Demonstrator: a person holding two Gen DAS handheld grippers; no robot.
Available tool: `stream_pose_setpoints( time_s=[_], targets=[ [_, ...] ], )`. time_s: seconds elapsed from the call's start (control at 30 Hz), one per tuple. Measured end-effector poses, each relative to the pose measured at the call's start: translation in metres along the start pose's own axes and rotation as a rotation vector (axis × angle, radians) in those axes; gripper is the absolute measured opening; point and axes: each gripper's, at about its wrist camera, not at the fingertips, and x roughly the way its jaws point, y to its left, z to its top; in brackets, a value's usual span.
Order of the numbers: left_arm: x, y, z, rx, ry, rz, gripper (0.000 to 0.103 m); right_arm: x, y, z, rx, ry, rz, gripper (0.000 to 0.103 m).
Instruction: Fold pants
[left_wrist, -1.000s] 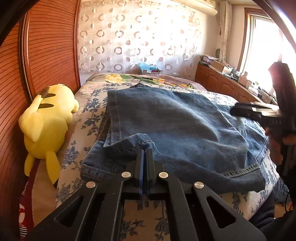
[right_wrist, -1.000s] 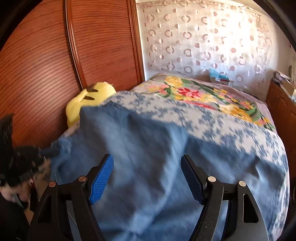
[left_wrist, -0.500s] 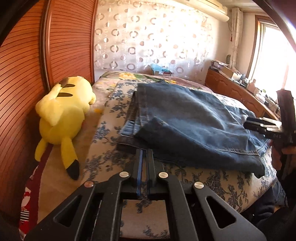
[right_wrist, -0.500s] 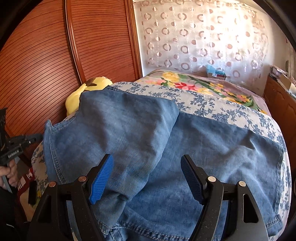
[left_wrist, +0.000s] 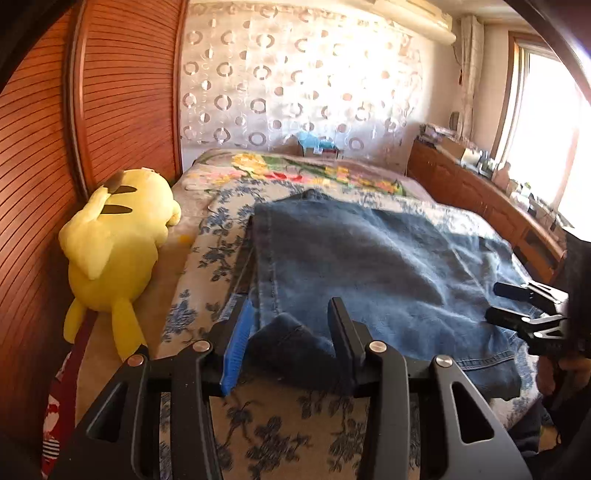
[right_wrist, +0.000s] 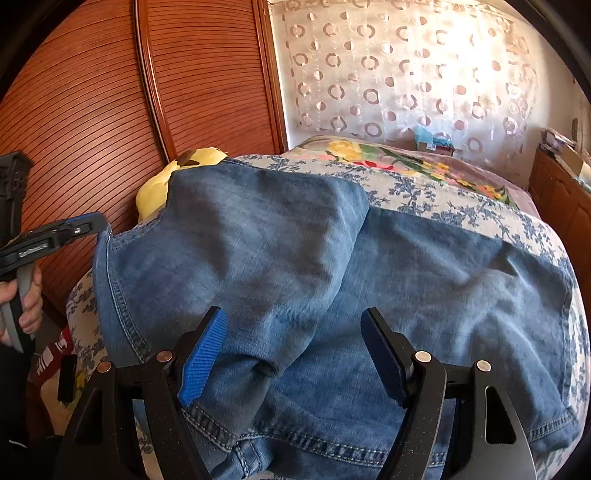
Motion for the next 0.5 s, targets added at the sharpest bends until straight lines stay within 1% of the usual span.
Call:
stream_pose_setpoints(
  time_s=[0.1, 0.23, 0.3, 0.4, 0.5],
  targets=[
    [0.008, 0.001, -0.007, 0.020, 0.040, 0.020, 0.043, -0.001, -0.001, -0.003, 0.010, 0.003, 0.002, 0.077],
    [0.006, 0.012, -0.023, 0.020, 0.082, 0.038, 0.043, -0.003, -0.001, -0.007, 0.022, 0.005, 0.005, 0.077],
    [0.006, 0.018, -0.031, 0.020, 0.114, 0.033, 0.043, -0.004, 0.000, -0.007, 0.026, 0.003, 0.008, 0.077],
    [0.007, 0.019, -0.036, 0.022, 0.133, 0.035, 0.043, -0.004, 0.000, -0.008, 0.031, -0.003, 0.009, 0.077],
    [0.002, 0.016, -0.034, 0.035, 0.123, 0.043, 0.043, -0.005, 0.001, -0.007, 0.031, -0.005, 0.006, 0.077]
  ],
)
